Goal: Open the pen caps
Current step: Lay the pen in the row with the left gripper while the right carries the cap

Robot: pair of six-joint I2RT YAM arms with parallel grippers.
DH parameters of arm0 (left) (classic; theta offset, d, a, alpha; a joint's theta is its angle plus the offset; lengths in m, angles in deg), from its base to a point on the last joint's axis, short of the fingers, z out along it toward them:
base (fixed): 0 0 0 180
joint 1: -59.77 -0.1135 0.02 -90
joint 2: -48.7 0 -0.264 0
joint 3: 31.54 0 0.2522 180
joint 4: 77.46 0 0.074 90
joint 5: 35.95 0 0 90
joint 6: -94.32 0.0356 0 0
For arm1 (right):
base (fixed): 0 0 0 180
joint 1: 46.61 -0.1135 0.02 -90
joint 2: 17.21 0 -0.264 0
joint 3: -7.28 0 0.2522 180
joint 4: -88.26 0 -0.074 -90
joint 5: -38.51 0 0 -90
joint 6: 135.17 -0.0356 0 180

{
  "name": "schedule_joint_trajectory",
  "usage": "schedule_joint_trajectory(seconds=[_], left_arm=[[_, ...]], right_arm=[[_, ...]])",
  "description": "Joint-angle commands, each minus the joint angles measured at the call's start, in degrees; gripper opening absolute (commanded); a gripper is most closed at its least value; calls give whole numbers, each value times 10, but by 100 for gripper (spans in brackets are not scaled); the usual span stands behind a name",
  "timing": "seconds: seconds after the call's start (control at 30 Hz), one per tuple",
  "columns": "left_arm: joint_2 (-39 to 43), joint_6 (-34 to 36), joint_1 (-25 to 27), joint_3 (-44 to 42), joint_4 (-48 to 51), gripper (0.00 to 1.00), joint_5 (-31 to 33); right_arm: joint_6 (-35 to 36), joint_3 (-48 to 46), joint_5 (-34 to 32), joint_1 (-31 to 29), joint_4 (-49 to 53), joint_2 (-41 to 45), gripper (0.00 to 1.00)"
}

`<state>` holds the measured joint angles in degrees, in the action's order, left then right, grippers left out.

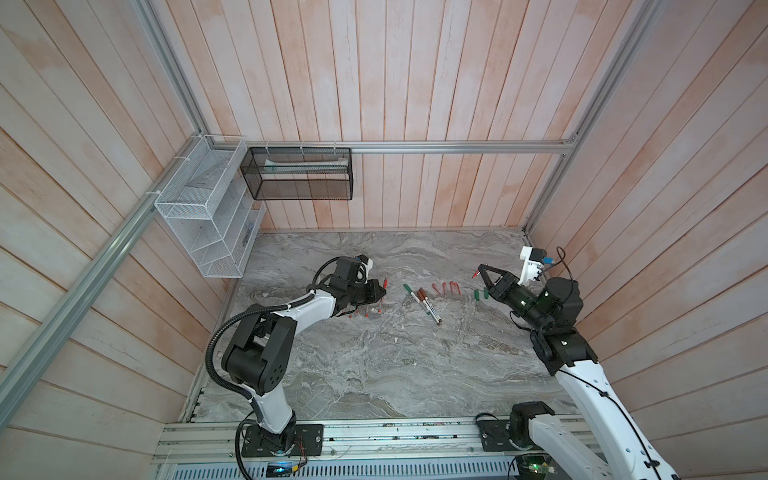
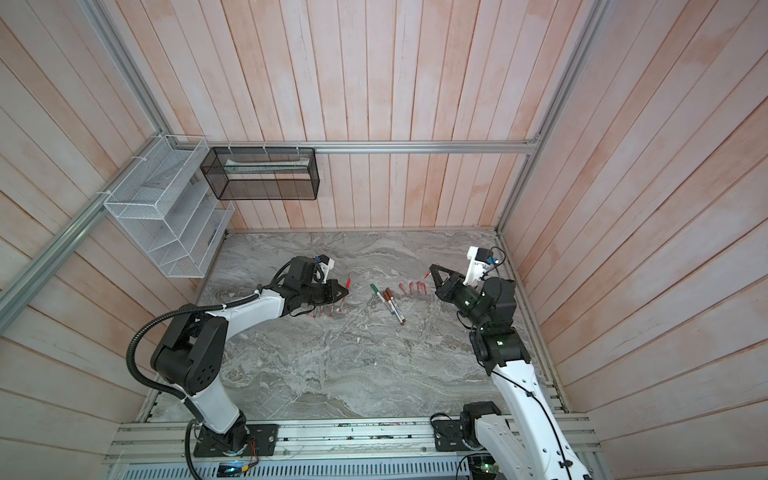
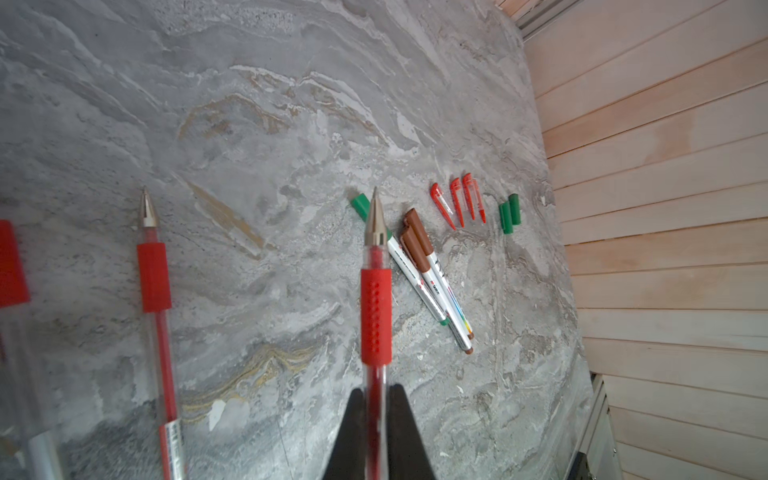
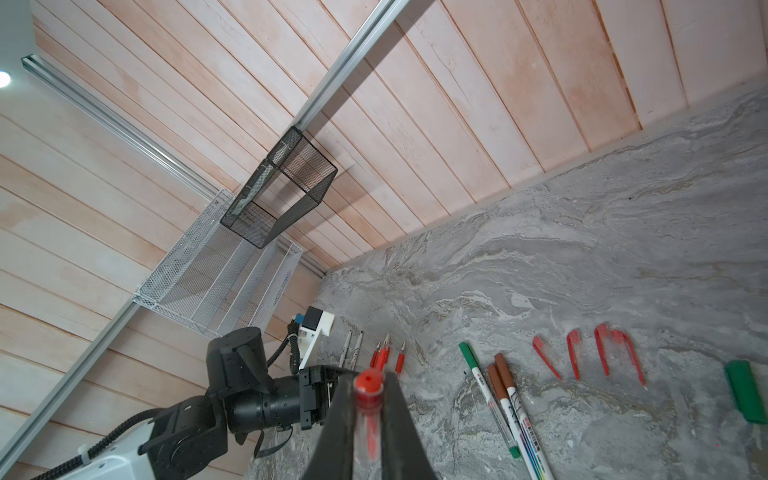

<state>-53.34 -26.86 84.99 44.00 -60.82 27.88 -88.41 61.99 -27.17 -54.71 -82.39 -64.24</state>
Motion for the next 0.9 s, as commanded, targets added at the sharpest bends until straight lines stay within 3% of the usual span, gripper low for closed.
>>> schedule_joint_trajectory(seconds=[0.0,0.63,0.87], left_arm=[[-32,-9,3,24,31,0,27],[-121,-24,-2,74,83,1,87],[-146,-19,-6,97,100,11,106]], right_arm=[[18,-3,3,3,26,16,0],[26,14,15,12,42,6,0],[29,25,20,15,43,-3,0]])
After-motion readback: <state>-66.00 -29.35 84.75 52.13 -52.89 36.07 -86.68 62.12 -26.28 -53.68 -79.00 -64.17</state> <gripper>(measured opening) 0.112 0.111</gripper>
